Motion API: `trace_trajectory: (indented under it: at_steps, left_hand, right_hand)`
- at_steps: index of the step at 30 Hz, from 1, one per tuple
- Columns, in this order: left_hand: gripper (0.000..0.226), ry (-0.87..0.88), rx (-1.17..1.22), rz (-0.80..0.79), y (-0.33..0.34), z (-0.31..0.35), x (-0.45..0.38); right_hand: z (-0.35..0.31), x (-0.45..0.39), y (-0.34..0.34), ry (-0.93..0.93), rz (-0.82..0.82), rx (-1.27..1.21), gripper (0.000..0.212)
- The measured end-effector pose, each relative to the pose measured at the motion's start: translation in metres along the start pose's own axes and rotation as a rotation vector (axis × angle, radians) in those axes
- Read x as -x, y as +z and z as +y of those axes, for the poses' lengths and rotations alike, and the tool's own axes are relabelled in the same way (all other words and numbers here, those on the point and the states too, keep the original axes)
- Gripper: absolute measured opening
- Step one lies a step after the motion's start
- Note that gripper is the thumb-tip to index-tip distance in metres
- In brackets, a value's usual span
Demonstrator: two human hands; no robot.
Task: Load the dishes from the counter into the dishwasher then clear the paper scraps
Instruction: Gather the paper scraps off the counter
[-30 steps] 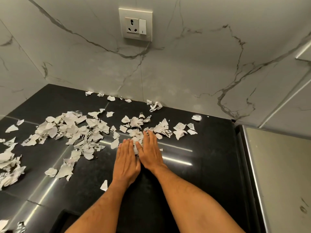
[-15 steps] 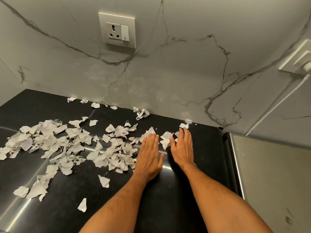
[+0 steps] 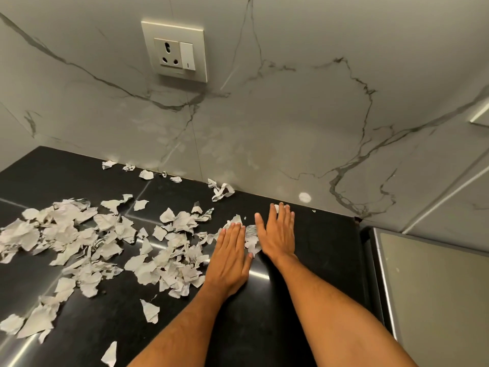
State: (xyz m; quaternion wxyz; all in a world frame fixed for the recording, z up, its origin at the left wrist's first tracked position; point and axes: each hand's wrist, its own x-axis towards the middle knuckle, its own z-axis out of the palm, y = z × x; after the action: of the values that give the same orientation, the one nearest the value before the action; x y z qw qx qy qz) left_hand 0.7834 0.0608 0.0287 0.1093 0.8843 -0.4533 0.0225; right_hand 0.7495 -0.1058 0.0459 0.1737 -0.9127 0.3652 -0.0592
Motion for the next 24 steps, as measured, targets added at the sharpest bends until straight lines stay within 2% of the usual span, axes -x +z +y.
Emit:
trace_trajectory:
  at_steps: [12, 18, 21, 24]
  left_hand:
    - [0.065, -0.187, -0.077, 0.037, -0.028, -0.09, 0.05]
    - [0.066, -0.28, 0.006, 0.104, -0.049, -0.118, 0.072]
    - [0.066, -0.286, 0.003, 0.148, -0.061, -0.124, 0.067]
    - [0.064, -0.245, 0.028, 0.198, -0.067, -0.117, 0.051]
  right_hand:
    - [-0.111, 0.035, 0.047, -0.314, -0.126, -0.199, 0.08]
    - [-0.16, 0.06, 0.057, -0.469, -0.243, -0.307, 0.074]
    - [-0.157, 0.05, 0.046, -0.529, -0.155, -0.262, 0.074]
    - [-0.142, 0.021, 0.031, -0.46, -0.055, -0.213, 0.073]
